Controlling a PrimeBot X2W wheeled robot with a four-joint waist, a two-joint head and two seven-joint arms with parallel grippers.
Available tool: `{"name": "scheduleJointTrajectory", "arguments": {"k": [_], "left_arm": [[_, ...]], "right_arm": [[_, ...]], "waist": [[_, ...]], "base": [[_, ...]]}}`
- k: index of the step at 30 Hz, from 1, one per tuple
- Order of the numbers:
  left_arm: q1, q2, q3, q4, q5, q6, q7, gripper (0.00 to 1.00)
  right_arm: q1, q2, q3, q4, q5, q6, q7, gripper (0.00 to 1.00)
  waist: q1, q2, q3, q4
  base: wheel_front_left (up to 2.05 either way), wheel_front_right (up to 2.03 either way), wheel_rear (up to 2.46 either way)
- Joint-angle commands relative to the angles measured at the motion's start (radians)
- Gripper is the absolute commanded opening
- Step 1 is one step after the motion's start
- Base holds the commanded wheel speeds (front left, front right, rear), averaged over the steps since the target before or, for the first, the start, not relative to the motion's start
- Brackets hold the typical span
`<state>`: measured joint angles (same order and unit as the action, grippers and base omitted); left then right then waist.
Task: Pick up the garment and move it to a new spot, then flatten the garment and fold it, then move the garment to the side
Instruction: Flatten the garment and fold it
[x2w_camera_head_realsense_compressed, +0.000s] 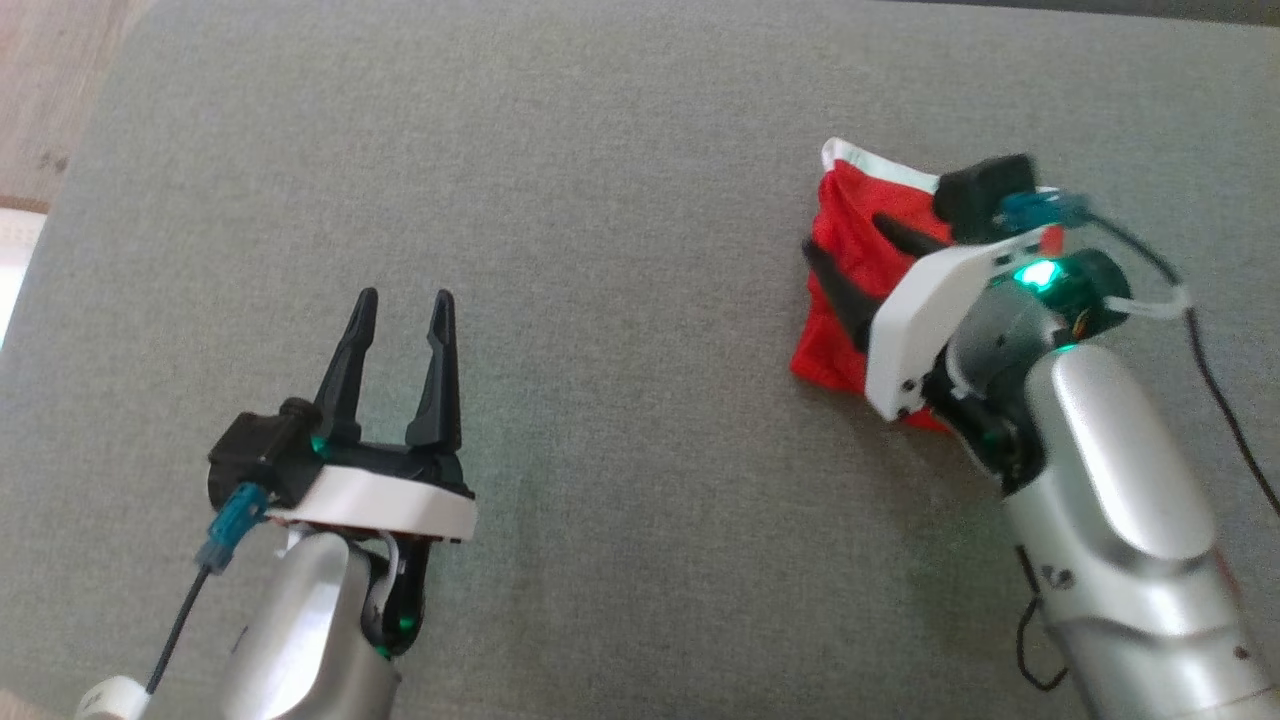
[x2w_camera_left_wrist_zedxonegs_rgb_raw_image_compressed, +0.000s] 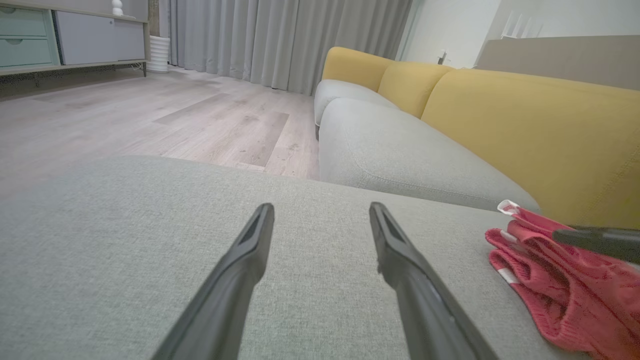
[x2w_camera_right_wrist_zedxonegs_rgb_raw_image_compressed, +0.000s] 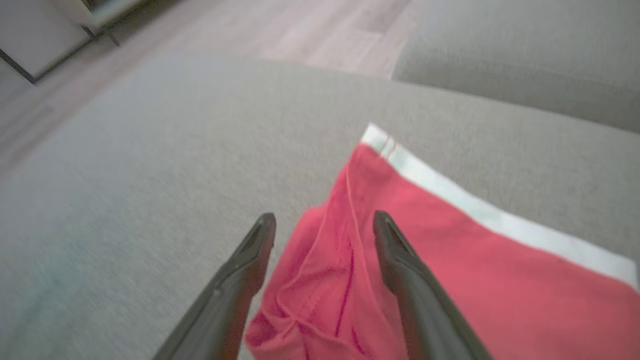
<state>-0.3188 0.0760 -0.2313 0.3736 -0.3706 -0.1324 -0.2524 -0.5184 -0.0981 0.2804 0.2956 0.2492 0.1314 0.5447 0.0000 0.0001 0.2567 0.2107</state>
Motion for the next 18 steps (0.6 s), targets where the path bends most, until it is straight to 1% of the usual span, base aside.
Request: {"name": "scheduleJointTrajectory", "arguments": {"k": [1, 2, 5, 9, 12, 14, 16, 17, 18], "left_arm": [[-0.003, 0.023, 0.036, -0.025, 0.0, 0.002, -0.009, 1.0], [0.001, 0.024, 0.04, -0.026, 0.0, 0.002, -0.009, 1.0], [0.012, 0.027, 0.051, -0.028, 0.003, 0.002, -0.009, 1.0], [0.025, 0.027, 0.061, -0.033, 0.006, 0.002, -0.009, 1.0], [0.029, 0.029, 0.061, -0.04, 0.008, 0.002, -0.009, 1.0], [0.028, 0.03, 0.06, -0.043, 0.009, 0.002, -0.009, 1.0], [0.025, 0.029, 0.058, -0.045, 0.01, 0.002, -0.009, 1.0], [0.022, 0.029, 0.056, -0.045, 0.011, 0.002, -0.009, 1.0], [0.02, 0.03, 0.053, -0.046, 0.011, 0.002, -0.009, 1.0]], "right_arm": [[-0.037, 0.022, -0.007, -0.063, 0.028, -0.001, -0.023, 1.0], [-0.036, 0.013, -0.022, -0.084, 0.039, -0.001, -0.037, 1.0], [-0.018, -0.04, -0.076, -0.154, 0.042, -0.001, -0.079, 1.0], [0.045, -0.132, -0.158, -0.212, 0.006, -0.001, -0.112, 1.0], [0.098, -0.18, -0.197, -0.211, -0.022, -0.001, -0.138, 1.0], [0.123, -0.202, -0.192, -0.194, -0.04, -0.001, -0.169, 1.0], [0.14, -0.206, -0.175, -0.164, -0.049, -0.001, -0.195, 1.0], [0.145, -0.207, -0.157, -0.145, -0.054, -0.001, -0.202, 0.88], [0.145, -0.206, -0.134, -0.127, -0.058, -0.001, -0.212, 0.29]], "waist": [[0.0, -0.0001, -0.01, -0.007], [0.0, -0.0001, -0.016, -0.012], [0.0, -0.0001, -0.033, -0.026], [0.0, -0.0001, -0.049, -0.041], [0.0, -0.0001, -0.05, -0.046], [0.0, -0.0001, -0.047, -0.047], [0.0, -0.0001, -0.041, -0.046], [0.0, -0.0001, -0.038, -0.044], [0.0, -0.0001, -0.034, -0.043]], "base": [[0.0, 0.0, 0.0], [0.0, 0.0, 0.0], [0.0, 0.0, 0.0], [0.0, 0.0, 0.0], [0.0, 0.0, 0.0], [0.0, 0.0, 0.0], [0.0, 0.0, 0.0], [0.0, 0.0, 0.0], [0.0, 0.0, 0.0]]}}
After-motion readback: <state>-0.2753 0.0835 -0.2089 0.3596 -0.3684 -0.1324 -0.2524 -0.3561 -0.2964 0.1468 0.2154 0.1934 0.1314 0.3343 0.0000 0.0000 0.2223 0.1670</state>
